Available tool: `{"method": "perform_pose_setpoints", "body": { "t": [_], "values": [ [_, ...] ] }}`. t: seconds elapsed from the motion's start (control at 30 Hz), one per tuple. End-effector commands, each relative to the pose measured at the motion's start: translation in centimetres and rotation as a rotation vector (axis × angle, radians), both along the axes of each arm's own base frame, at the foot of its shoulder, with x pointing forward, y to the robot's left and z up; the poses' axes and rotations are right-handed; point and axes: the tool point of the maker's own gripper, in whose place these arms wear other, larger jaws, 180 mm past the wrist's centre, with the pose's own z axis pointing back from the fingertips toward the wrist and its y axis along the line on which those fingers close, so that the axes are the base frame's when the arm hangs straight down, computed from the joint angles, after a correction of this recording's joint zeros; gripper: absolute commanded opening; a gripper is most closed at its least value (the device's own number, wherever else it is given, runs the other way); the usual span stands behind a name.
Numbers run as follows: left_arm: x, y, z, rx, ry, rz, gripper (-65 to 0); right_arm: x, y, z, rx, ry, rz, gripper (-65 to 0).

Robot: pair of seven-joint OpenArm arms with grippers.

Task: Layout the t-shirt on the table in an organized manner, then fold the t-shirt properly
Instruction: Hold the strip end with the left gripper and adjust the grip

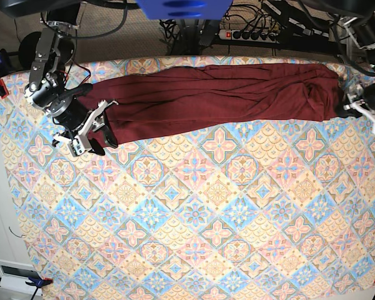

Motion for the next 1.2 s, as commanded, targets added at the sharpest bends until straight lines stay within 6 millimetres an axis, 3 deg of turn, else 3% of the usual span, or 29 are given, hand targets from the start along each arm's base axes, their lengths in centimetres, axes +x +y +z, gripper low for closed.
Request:
{"method": "perform_pose_setpoints", "body": {
  "t": [0.0, 0.07, 0.17, 0.43, 0.8, 0.93, 1.07, 1.17],
  "values": [
    [0.8, 1.6, 2.0, 0.047, -0.039, -0.003, -28.3, 0.5, 0.3, 1.4, 0.017, -0.049, 0.013, -42.9],
    [0.5, 2.5, 2.6, 0.077, -0.029, -0.012, -16.7, 0.6, 0.3, 1.5, 0.017, -0.052, 0.013, -42.9],
    [-1.0, 3.2, 2.3, 0.105, 0.021, -0.029, -9.6, 0.6, 0.3, 1.5, 0.017, -0.052, 0.013, -42.9],
    [-1.6, -1.4, -1.4, 0.028, 0.096, -0.123, -9.7, 0.5, 0.3, 1.4, 0.017, -0.050, 0.013, -42.9],
    [-2.1, -4.6, -3.5, -0.060, 0.093, -0.109, -9.9, 0.5, 0.2, 1.3, 0.016, -0.048, 0.010, -42.9],
    [-2.2, -6.0, -4.2, -0.099, 0.086, -0.106, -20.0, 0.5, 0.2, 1.4, 0.015, -0.050, 0.010, -42.9],
    [-1.9, -7.1, -4.1, -0.147, 0.059, -0.099, -43.1, 0.6, 0.1, 1.5, 0.015, -0.052, 0.009, -42.9],
    [-1.2, -7.8, -3.5, -0.196, 0.016, -0.091, -56.4, 0.6, 0.2, 1.5, 0.015, -0.051, 0.010, -42.9]
  ]
}}
